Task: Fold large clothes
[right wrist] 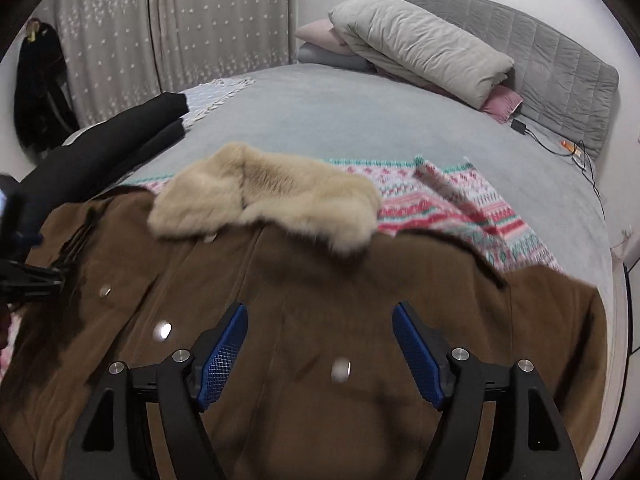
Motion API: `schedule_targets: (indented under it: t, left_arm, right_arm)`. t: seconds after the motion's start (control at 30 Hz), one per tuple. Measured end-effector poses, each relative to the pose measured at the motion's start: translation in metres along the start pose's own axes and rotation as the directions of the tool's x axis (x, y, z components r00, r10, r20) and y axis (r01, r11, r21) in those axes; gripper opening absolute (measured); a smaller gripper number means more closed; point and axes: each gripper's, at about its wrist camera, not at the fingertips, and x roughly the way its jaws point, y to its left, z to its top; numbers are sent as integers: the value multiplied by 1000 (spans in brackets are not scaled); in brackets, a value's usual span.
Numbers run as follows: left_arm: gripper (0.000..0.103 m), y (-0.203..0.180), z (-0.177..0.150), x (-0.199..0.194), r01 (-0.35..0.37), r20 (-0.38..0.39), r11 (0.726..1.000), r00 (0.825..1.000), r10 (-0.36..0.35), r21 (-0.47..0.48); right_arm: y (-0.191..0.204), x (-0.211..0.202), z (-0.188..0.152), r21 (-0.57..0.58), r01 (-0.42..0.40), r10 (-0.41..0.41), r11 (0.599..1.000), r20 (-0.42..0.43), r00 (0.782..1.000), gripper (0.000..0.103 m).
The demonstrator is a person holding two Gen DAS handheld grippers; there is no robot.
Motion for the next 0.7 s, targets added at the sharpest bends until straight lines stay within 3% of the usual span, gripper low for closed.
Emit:
schedule_targets:
  t: [0.07, 0.17, 0.27, 0.3, 0.4, 0.43, 0.47, 0.53, 0.63, 0.67, 0.7]
  left_arm:
    - [20, 34, -3, -10, 92, -5, 987, 996, -94, -134]
    - [17, 89, -6, -51, 119, 102, 959, 990, -95, -256]
    - [16, 153, -10, -99, 25, 216, 937, 975, 54, -349]
    - [16, 181, -11, -115, -27, 240, 917, 962, 132, -397]
    - [15, 252, -25, -127, -72, 233, 844, 946, 227, -532]
    - [15, 279, -36, -125, -99, 214, 800, 938, 274, -592]
    - [16, 298, -46, -120, -103, 200, 772, 937, 287, -627]
    - [16, 327, -76, -90, -102, 137, 700, 951, 277, -707]
    - [17, 342, -110, -32, -92, 64, 654, 976, 210, -751]
    - [20, 340, -116, -17, -76, 63, 645, 980, 190, -760]
    - [30, 337, -120, -8, -72, 67, 645, 980, 188, -760]
  right_arm:
    - [4, -13, -12, 9, -6, 6, 1000, -3, 1000, 76]
    - [1, -25, -23, -6, -5, 5, 1000, -15, 1000, 76]
    - [-2, -26, -26, -29, 26, -26, 999, -29, 999, 76]
    - [-4, -26, -26, -22, 32, -33, 999, -30, 999, 76]
    - [-6, -23, -26, 26, 12, -11, 1000, -39, 999, 76]
    - [-5, -21, -26, 39, 2, 0, 999, -42, 999, 76]
    - [-2, -18, -26, 49, -9, 11, 999, -45, 999, 76]
    - [5, -11, -26, 51, -22, 25, 998, -54, 998, 76]
    - [21, 0, -26, 25, -22, 24, 999, -75, 997, 76]
    - [25, 3, -26, 17, -23, 25, 1000, -82, 996, 76]
    - [30, 6, -26, 11, -26, 27, 1000, -92, 995, 76]
